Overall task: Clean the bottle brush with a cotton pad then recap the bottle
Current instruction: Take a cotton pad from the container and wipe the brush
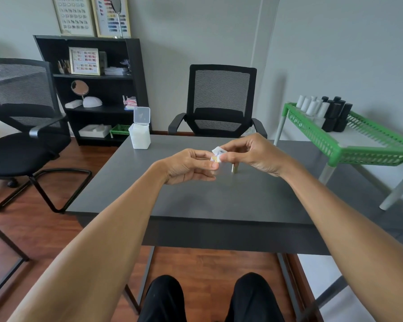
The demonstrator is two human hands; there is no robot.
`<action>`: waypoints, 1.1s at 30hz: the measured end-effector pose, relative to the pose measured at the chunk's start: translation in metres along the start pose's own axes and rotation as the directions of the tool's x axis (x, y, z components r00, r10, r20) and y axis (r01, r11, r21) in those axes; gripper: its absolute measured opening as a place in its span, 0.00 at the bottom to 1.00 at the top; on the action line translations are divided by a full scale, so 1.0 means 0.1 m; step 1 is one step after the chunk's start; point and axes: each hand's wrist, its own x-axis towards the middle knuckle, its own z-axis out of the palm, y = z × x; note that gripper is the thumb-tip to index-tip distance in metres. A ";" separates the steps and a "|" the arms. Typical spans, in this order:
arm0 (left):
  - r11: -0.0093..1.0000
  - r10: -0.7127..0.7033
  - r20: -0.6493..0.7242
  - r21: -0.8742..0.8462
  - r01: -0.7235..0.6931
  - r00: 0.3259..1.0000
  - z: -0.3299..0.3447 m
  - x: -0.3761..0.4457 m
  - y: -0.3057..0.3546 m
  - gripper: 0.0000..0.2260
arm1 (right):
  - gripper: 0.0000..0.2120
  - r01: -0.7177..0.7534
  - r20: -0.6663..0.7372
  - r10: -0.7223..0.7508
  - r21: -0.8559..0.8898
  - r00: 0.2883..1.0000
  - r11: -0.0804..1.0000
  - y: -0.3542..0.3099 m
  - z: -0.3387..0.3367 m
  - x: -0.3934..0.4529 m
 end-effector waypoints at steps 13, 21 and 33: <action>0.876 0.406 -0.257 0.382 -0.294 0.877 0.26 -0.18 0.00 0.14 | 0.10 0.017 -0.084 -0.023 -0.073 0.996 0.997 -0.13 0.06 -0.07; 0.712 0.636 -0.400 0.635 -0.301 0.660 0.43 -0.19 0.05 0.19 | 0.06 0.075 -0.285 -0.116 -0.152 0.951 0.986 -0.25 0.13 -0.15; 0.871 0.411 -0.024 0.305 -0.385 0.911 0.34 -0.43 0.21 0.08 | 0.14 0.140 -0.035 -0.140 -0.014 0.990 0.990 -0.39 0.12 -0.33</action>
